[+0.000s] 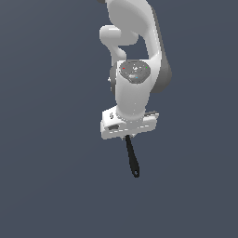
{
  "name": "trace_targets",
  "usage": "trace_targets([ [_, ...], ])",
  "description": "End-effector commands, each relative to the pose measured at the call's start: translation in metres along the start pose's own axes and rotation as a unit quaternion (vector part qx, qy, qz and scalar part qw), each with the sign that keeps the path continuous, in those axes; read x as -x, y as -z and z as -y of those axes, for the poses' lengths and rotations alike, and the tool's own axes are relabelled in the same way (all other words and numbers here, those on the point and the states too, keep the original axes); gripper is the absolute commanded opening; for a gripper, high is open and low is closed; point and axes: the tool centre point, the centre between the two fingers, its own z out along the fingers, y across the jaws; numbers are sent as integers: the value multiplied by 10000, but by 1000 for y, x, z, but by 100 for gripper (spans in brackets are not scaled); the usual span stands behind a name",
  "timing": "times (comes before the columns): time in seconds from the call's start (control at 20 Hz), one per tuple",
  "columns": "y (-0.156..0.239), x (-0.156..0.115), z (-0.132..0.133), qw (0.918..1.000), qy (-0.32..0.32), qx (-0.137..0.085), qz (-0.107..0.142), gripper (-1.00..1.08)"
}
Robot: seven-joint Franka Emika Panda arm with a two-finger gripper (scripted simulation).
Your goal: Pick up the object and move it to a goal position.
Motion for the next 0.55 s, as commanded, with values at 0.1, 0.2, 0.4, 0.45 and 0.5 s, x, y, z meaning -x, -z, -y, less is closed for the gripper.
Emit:
trace_targets([
  [0.1,32,3,-1,10000,2,0,-3,-100],
  [0.2,41,4,-2,10000,2,0,-3,-100],
  [0.4,51,3,-2,10000,2,0,-3,-100],
  [0.45,52,3,-2,10000,2,0,-3,-100],
  [0.5,52,3,-2,10000,2,0,-3,-100],
])
